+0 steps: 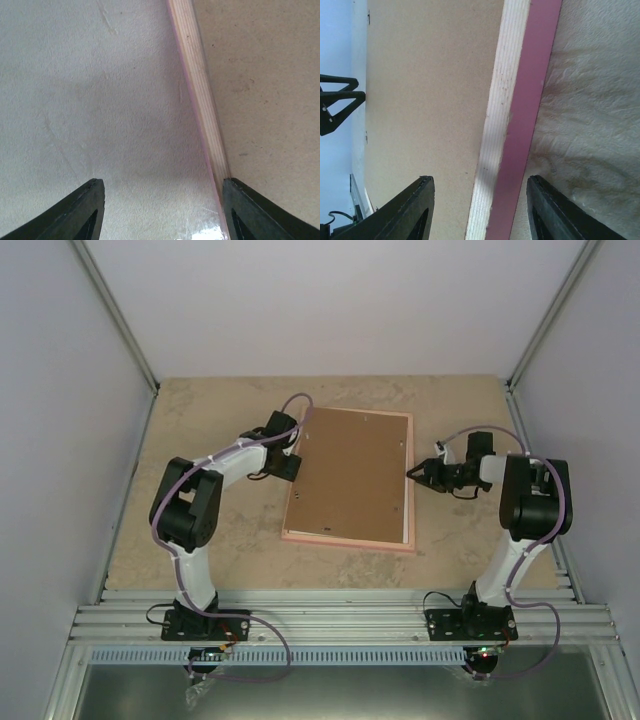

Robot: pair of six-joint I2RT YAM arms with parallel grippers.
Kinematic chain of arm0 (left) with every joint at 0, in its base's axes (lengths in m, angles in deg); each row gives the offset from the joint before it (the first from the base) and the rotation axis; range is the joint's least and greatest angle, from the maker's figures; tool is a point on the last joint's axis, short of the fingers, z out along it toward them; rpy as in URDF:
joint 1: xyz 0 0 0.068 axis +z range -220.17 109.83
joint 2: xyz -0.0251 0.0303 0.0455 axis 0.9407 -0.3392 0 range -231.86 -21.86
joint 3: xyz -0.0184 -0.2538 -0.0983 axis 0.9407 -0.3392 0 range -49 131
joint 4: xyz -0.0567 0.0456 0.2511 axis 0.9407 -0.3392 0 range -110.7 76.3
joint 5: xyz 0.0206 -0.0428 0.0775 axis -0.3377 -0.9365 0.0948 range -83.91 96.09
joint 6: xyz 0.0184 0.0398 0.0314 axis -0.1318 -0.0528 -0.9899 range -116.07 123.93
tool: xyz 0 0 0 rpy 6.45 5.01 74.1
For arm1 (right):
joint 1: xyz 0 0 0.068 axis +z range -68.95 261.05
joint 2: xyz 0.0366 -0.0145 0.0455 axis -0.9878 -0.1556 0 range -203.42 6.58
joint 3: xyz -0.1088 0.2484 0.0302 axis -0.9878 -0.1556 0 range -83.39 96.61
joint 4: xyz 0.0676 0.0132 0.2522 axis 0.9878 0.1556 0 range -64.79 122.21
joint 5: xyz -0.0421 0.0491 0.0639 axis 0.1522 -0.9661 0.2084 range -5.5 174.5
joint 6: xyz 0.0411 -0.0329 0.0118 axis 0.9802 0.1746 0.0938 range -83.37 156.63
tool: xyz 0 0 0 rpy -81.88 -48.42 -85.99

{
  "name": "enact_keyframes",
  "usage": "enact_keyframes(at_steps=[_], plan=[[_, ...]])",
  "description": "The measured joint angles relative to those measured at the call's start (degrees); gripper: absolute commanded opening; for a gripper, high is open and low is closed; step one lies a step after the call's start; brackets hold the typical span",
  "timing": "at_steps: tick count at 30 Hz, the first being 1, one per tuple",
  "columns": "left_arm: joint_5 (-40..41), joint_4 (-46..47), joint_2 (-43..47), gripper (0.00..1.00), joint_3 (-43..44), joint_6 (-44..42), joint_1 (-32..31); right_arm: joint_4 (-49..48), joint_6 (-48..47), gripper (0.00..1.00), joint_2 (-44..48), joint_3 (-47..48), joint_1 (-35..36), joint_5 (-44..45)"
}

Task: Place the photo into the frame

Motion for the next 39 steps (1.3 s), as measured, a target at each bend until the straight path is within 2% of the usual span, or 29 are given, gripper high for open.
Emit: enact_keyframes(at_steps=[7,15,21,26,27,31,33,35,39], plan=[[-0.8,-0.2,-0.5,0.68,0.5,0.0,-1.0,-1.6,1.3,0.52,-0.8,-0.2,0.5,-1.6],[-5.3,0.0,-1.8,0.7,0.4,0.2,-1.4,-3.6,2.8,0.52,-1.7,-0.2,3.0,-3.5],[-8.2,0.5,0.5,0.83,-2.3,0.9,3.4,-1.6,0.0,0.52,-0.9,0.5,3.1,-1.3],[-10.1,1.7,8.2,0.99,-6.1,0.9,6.5,0.8,-6.1,0.52,3.1,2.1,3.6,3.6],[-10.9,2.2,10.1,0.99,-6.6,1.1,6.6,0.8,-7.4,0.52,4.5,2.7,4.2,4.2],[-15.1,4.2,15.4,1.0,-9.2,1.8,7.6,-0.4,-11.5,0.51,8.9,5.7,10.4,5.2],[-17.4,4.5,16.7,0.99,-10.8,1.8,8.8,-1.3,-13.4,0.46,9.4,7.0,14.5,5.3],[-19.4,4.2,16.9,1.0,-12.0,1.8,9.8,-1.8,-15.2,0.4,8.9,7.8,19.3,5.7],[-21.4,3.0,16.9,0.99,-13.3,1.6,10.4,-3.1,-16.9,0.38,5.8,9.0,27.3,6.7]])
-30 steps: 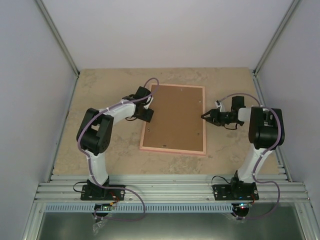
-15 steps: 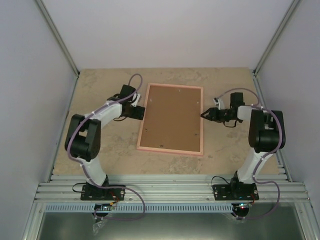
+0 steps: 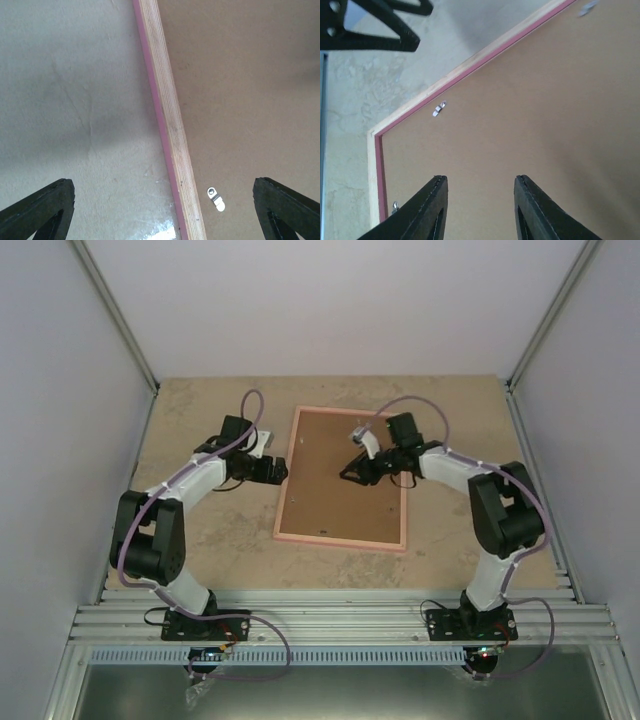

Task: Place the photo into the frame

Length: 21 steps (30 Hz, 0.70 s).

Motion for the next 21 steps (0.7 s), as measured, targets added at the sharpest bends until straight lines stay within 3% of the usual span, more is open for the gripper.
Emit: enact_keyframes(at_steps=[9,16,21], plan=[[-2.3,-0.3,-2.3,0.89,-1.6,-0.9,0.0,-1.8,-2.5,0.35,-9.2,0.5,9.6,5.5],[-5.5,-0.2,-3.9,0.95,-1.6,-4.9,-0.3,0.8,-7.3,0.37,-9.7,1.5,6.9,4.8],[-7.5,0.8,-1.9,0.95,-1.5,-11.7,-3.7,8.4,-14.3,0.42,-1.5,1.5,1.6,3.1]])
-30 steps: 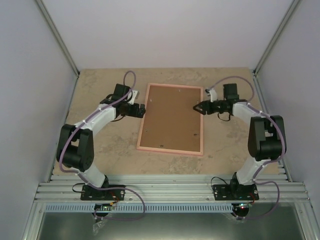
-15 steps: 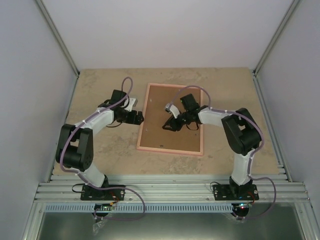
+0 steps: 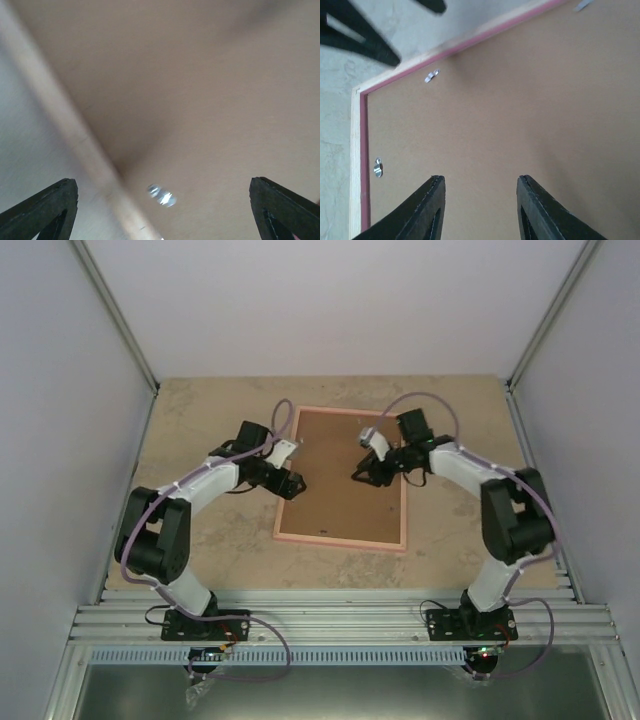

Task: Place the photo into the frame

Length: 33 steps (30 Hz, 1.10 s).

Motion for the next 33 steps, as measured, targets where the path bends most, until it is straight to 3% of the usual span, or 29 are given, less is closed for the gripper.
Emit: enact_keyframes(at_steps=[5,12,18,33], plan=[[-2.9,3.4,1.2,0.86,0.5,-7.5,-7.9,5.4,-4.9,0.43,9.5,-0.3,-10.1,-0.9],[-3.9,11.8,-5.7,0.7,5.6,-10.4,-20.6,9.0,-2.7,0.43,9.7,-4.2,-22.4,2.7],[-1.7,16.1,-13.7,0.59,10.2,-11.5,-27.0,8.3,4.9,0.43,3.4,-5.1,-23.9,2.6],[5.4,18.1,-25.3,0.42,18.0,-15.8,-32.7,2.9,17.9,0.39,-4.3,-5.4,-24.2,-1.7]])
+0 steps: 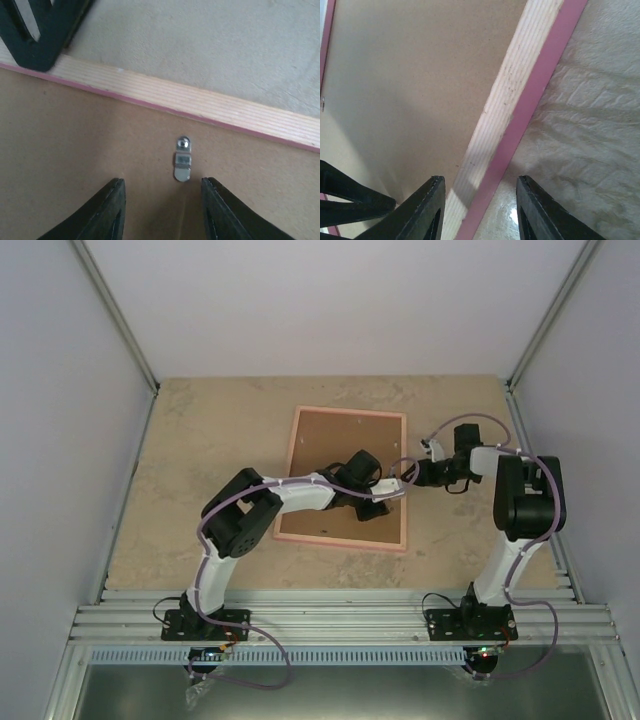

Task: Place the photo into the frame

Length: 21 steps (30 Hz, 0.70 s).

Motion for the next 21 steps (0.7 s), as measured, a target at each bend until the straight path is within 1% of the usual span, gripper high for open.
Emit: enact_keyframes(at_steps=[4,7,12,18,21], plan=[[2.2,0.6,-1.2,0.34,1.6,-0.4,-0.2,-0.9,0.5,0.3,-0.7,0.0,0.6,0.2],[4.5,0.9,-2.1,0.3,2.9,-0.3,-0.4,-2.4,0.9,0.24,-0.7,-0.8,0.6,0.2],[6.5,1.0,-3.8,0.26,5.5,0.7,-0.5,-4.0,1.6,0.19,-0.7,-1.6,0.4,-1.3],[5.9,0.5,-7.0,0.25,10.1,1.8,-0.5,-5.7,2.1,0.14,-0.3,-2.2,0.8,-1.5],[4.4,-0.4,-7.1,0.24,10.5,1.8,-0.5,-6.1,2.4,0.07,-0.2,-2.3,0.9,-1.6]])
